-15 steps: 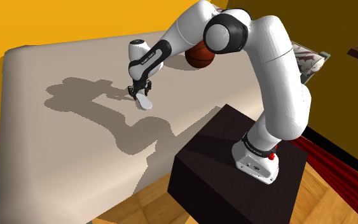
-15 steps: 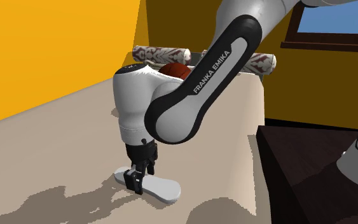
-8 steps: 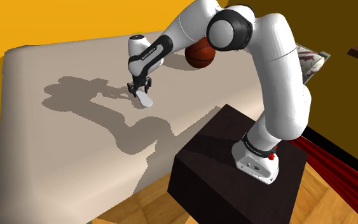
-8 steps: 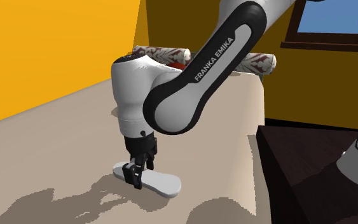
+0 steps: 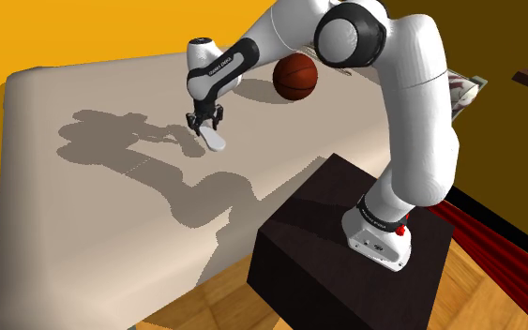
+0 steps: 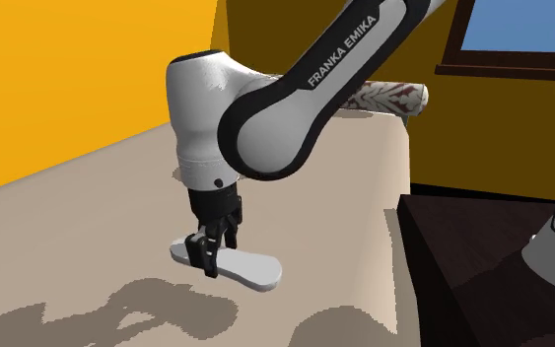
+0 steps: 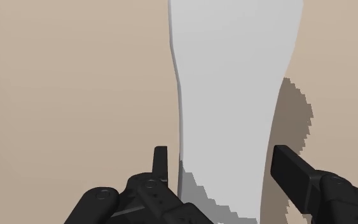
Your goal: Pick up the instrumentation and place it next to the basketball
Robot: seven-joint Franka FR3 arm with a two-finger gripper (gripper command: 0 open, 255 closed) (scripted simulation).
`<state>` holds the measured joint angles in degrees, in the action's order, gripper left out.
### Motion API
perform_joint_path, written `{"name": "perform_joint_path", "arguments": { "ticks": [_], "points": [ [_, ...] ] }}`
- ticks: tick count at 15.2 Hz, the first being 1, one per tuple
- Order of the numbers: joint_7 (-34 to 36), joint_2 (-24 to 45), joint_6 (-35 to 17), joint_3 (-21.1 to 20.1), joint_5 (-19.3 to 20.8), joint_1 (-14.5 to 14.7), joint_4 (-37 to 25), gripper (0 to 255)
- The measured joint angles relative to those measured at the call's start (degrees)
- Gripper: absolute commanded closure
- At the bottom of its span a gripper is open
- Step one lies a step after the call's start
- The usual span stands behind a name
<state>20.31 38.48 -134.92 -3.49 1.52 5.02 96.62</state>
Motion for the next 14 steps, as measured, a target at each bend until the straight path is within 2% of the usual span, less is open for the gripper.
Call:
{"name": "perform_joint_path", "arguments": {
  "ticks": [14],
  "points": [
    [-0.15,-6.7,7.6,-0.3,-0.39,-0.24,-0.9,255]
  ]
}}
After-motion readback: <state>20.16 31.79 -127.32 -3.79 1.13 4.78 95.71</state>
